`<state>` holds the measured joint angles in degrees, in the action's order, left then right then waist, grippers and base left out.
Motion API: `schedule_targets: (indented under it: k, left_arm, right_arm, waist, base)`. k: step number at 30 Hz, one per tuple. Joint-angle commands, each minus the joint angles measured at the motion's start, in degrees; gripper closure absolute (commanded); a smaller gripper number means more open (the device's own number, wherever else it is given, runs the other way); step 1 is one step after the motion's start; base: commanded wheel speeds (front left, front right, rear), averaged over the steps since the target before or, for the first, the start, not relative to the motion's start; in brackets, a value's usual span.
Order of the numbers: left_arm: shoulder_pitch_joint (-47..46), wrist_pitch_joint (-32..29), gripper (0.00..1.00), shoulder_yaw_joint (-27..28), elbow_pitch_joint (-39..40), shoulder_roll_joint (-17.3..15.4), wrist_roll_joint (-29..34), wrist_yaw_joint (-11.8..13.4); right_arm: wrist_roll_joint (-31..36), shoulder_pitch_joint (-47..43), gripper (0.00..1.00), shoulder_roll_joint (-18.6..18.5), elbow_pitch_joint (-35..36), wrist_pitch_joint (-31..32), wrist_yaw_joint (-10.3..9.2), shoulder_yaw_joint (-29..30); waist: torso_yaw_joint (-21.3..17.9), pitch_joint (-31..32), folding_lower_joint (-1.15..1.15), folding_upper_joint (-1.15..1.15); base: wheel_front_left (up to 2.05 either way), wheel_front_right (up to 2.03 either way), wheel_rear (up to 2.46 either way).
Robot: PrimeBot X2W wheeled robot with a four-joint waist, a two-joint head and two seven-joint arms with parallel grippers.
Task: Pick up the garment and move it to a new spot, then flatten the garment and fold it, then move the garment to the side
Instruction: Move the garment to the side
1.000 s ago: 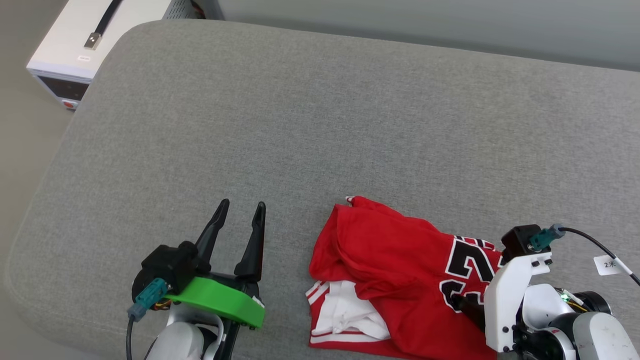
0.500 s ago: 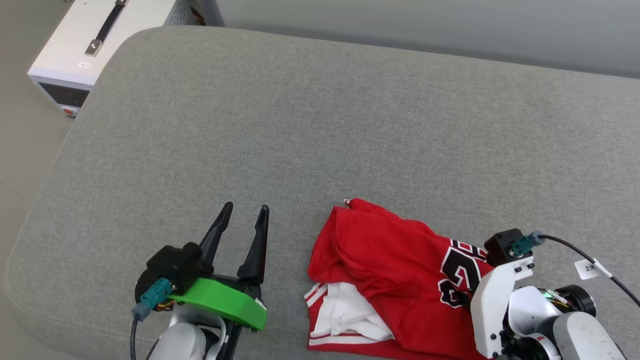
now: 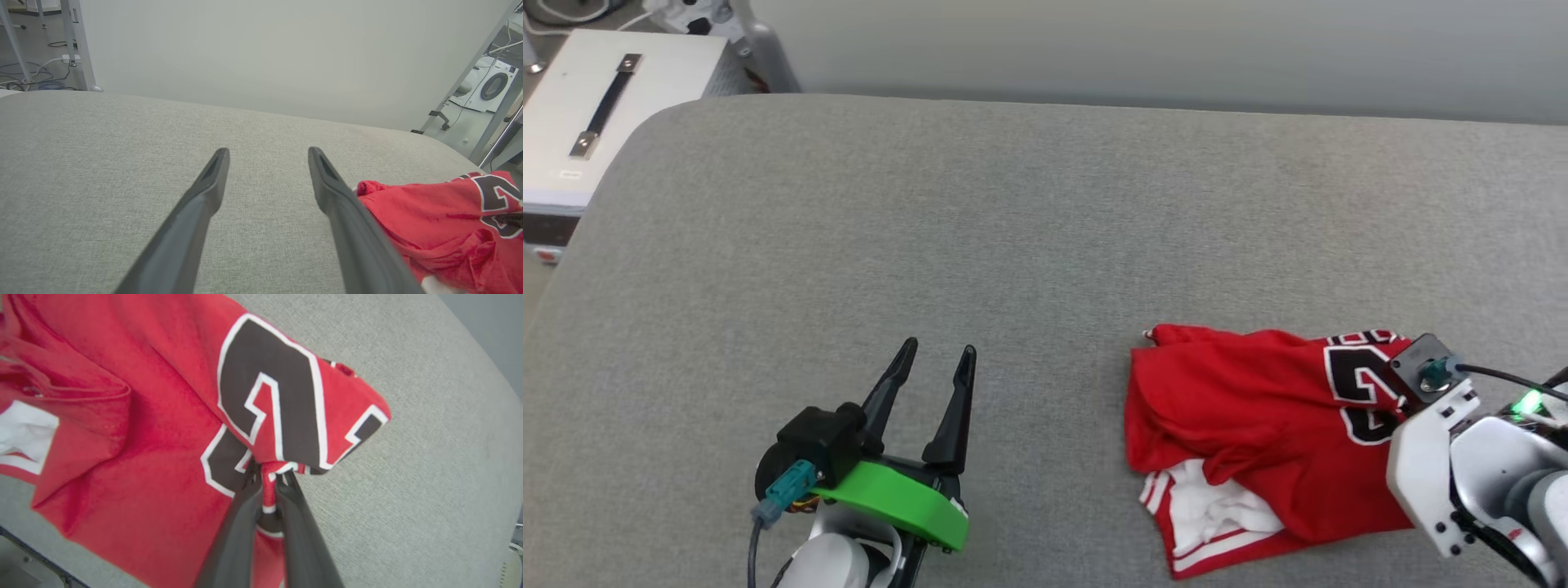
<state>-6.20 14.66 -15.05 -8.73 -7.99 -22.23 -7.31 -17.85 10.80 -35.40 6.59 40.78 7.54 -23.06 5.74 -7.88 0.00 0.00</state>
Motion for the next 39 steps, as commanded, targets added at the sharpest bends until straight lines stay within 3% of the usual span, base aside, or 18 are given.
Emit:
schedule_targets:
  k: [1, 12, 18, 28, 39]
  left_arm:
    - [0.0, 0.3, 0.0, -0.7, 0.0, -0.1, -0.2, -0.2]
    - [-4.1, 0.3, 0.0, -7.4, 0.2, 0.3, 0.4, -0.2]
    - [-10.7, 0.3, 0.0, -11.7, 1.5, -0.6, 1.5, -0.2]
    - [-23.0, 0.3, 0.0, -16.0, 4.0, -3.0, 3.4, -0.2]
    - [-27.4, -0.5, 0.0, -16.4, 9.6, -5.8, 4.7, 0.2]
  right_arm:
    - [0.2, 0.9, 1.0, -2.1, 0.6, -0.8, -0.05, -0.2]
    - [-3.1, 2.6, 1.0, -16.3, 1.9, -4.6, -0.05, -1.9]
    - [-3.4, 5.3, 1.0, -21.7, -0.1, -9.3, -0.05, 0.4]
    - [0.9, 11.9, 1.0, -21.9, -14.0, -19.5, -0.05, 8.9]
    - [7.7, 18.5, 1.0, -20.7, -29.3, -28.6, -0.05, 17.0]
  waist:
    - [-3.8, 0.2, 0.0, 0.0]
    - [-12.3, -4.4, 0.0, 0.0]
    - [-15.9, -12.6, 0.0, 0.0]
    - [-17.8, -24.8, 0.0, 0.0]
    - [-16.9, -30.5, 0.0, 0.0]
  base:
    - [0.0, 0.0, 0.0]
    - [0.0, 0.0, 0.0]
    - [0.0, 0.0, 0.0]
    - [0.0, 0.0, 0.0]
    - [0.0, 0.0, 0.0]
